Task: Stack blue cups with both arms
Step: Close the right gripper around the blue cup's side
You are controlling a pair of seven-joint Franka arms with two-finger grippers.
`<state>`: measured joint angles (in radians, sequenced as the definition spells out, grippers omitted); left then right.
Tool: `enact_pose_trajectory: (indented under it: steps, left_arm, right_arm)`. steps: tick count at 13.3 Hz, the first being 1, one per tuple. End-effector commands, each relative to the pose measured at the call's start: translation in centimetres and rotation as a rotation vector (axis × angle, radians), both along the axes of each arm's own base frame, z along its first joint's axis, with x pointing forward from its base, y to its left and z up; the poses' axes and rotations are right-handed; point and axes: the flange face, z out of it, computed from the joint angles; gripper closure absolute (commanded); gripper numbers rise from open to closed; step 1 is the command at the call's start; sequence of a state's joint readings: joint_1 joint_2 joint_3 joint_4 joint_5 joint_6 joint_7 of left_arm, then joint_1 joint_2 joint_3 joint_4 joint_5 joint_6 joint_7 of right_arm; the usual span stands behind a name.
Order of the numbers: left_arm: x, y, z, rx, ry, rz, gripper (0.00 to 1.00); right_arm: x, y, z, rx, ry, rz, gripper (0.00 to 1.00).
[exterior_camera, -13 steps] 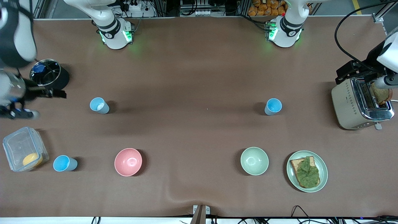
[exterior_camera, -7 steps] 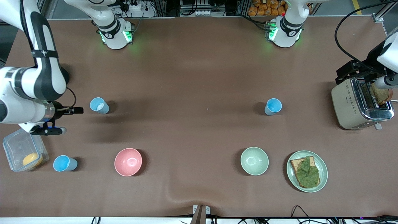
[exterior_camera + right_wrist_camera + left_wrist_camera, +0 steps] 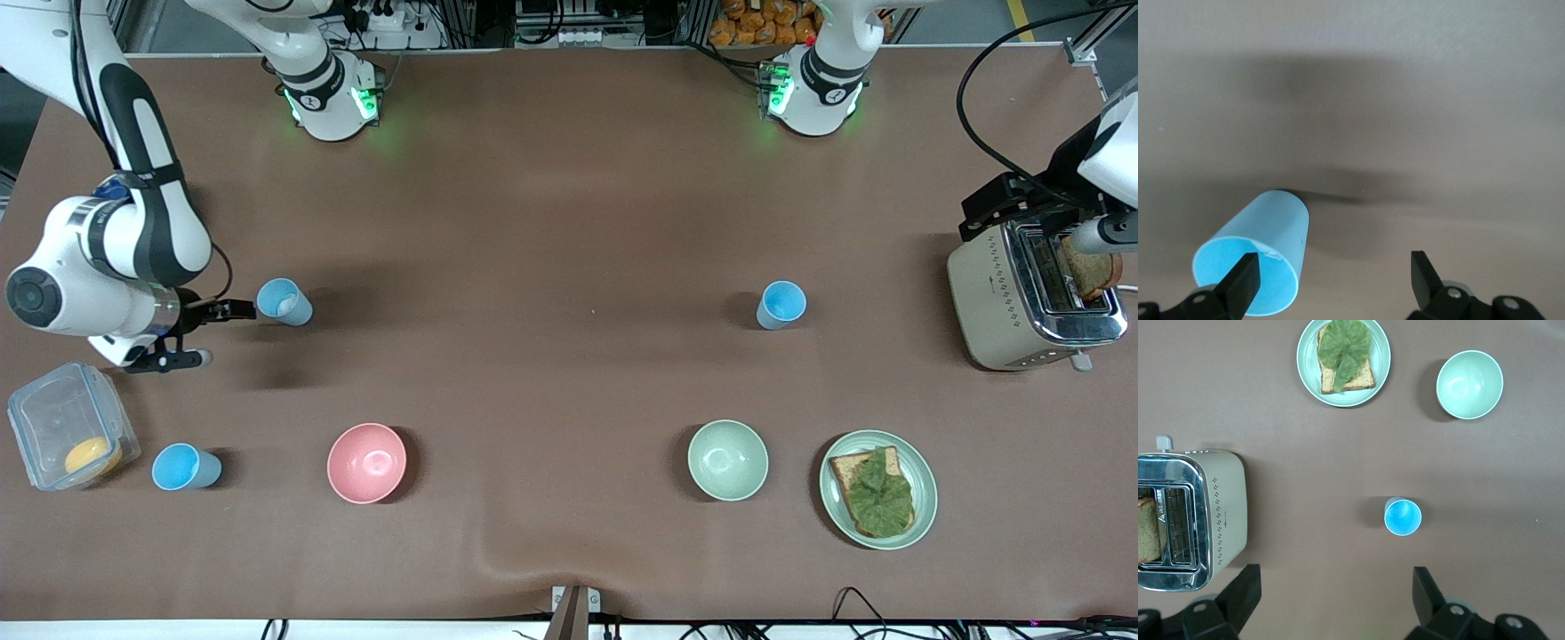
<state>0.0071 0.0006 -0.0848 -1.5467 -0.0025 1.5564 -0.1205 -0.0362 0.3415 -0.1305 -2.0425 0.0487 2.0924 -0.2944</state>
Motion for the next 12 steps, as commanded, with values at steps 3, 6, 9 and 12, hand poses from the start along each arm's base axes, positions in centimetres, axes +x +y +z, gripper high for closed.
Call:
enact_pose_trajectory:
  steps: [3,6,9,12]
  left_arm:
    - [-0.4,0.0,0.4,-0.003,-0.012,0.019,0.00]
    - [-0.4,0.0,0.4,-0.003,-0.012,0.019,0.00]
    - [-0.4,0.1,0.4,-0.003,-0.012,0.020,0.00]
    - [-0.4,0.0,0.5,-0.004,-0.013,0.019,0.00]
  right_arm:
    - [-2.0,-0.4,-0.6,0.086,-0.004,0.007,0.00]
    - [-2.5,0.0,-1.4,0.092,0.013,0.016,0.00]
    - [-2.6,0.5,-1.7,0.098,0.027,0.027,0.00]
    - [-3.0,0.8,-2.9,0.132,0.045,0.053,0.27]
